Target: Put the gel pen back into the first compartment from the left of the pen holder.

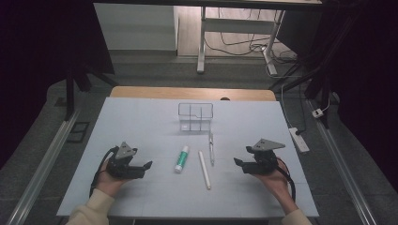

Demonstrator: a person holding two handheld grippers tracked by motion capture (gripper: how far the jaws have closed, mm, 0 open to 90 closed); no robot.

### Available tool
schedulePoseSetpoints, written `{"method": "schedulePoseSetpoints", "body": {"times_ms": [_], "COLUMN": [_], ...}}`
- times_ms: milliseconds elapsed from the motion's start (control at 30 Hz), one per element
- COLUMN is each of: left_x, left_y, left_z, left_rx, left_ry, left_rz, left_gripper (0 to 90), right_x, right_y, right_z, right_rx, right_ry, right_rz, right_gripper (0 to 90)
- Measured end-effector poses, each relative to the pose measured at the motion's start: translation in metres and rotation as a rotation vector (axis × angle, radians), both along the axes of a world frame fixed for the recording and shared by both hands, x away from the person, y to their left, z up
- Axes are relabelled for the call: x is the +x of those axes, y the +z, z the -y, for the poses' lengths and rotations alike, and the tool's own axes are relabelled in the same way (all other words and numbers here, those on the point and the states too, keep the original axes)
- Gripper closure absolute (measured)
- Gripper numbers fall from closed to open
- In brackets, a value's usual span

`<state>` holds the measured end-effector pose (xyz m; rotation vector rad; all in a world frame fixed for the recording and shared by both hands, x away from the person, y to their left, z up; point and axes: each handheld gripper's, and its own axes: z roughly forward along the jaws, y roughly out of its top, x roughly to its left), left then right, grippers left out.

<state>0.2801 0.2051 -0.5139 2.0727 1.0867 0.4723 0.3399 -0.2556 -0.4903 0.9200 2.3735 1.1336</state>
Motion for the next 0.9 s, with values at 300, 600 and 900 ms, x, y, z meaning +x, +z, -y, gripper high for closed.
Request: {"method": "schedulePoseSetpoints", "body": {"times_ms": [300,600,900], "left_x": [0.000,0.000,0.000], "left_y": [0.000,-0.001,-0.001], "left_z": [0.000,0.001,-0.001], "left_rx": [0.003,0.007,0.006], "left_ry": [0.003,0.006,0.005], "left_rz": [0.000,0.004,-0.001], "left_gripper": [21.4,21.4,21.6], "right_x": [0.006,0.010,0.016], "right_y": [0.002,0.006,0.005], "right_z": [-0.016,-0.035,-0.052], "right_rx": [-0.009,-0.020,-0.032], "right_ry": [0.021,0.036,0.058], "right_rz": [-0.014,-0.024,-0.044], "right_gripper": [28.5,29.0,29.0]}}
